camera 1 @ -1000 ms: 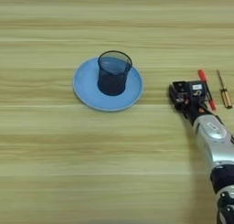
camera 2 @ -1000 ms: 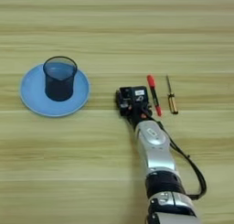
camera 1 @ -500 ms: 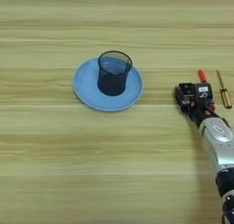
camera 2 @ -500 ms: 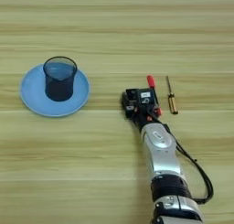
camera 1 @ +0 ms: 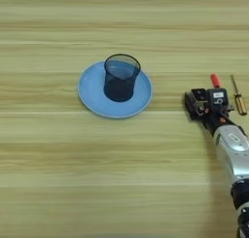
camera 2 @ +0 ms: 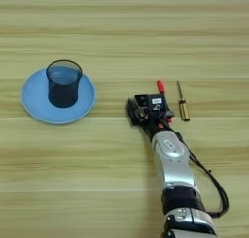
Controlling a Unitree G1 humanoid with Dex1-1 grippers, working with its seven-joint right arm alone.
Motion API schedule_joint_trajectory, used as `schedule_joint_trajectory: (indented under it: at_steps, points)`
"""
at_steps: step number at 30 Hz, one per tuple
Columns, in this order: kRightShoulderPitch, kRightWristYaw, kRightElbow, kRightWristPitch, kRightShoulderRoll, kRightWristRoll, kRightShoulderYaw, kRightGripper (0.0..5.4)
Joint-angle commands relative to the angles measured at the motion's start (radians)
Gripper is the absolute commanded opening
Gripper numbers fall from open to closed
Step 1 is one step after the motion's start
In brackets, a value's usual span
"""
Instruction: Move the objects on the table
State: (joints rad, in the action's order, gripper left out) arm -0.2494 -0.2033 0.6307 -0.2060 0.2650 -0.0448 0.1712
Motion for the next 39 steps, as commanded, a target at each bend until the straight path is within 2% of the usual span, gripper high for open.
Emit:
schedule_joint_trajectory:
  at_steps: [1,9,23,28,32,39]
  points:
    - [0.003,0.008,-0.079,0.024,0.011,0.002,-0.007,4.46]
    - [0.048,0.012,-0.247,0.075,0.002,0.003,-0.022,5.36]
    - [0.171,0.006,-0.606,0.179,-0.042,0.014,-0.078,5.36]
    - [0.216,-0.042,-0.693,0.226,-0.056,-0.008,-0.126,5.36]
    - [0.241,-0.073,-0.747,0.242,-0.06,0.006,-0.171,5.36]
    - [0.239,-0.108,-0.79,0.242,-0.067,0.02,-0.229,5.36]
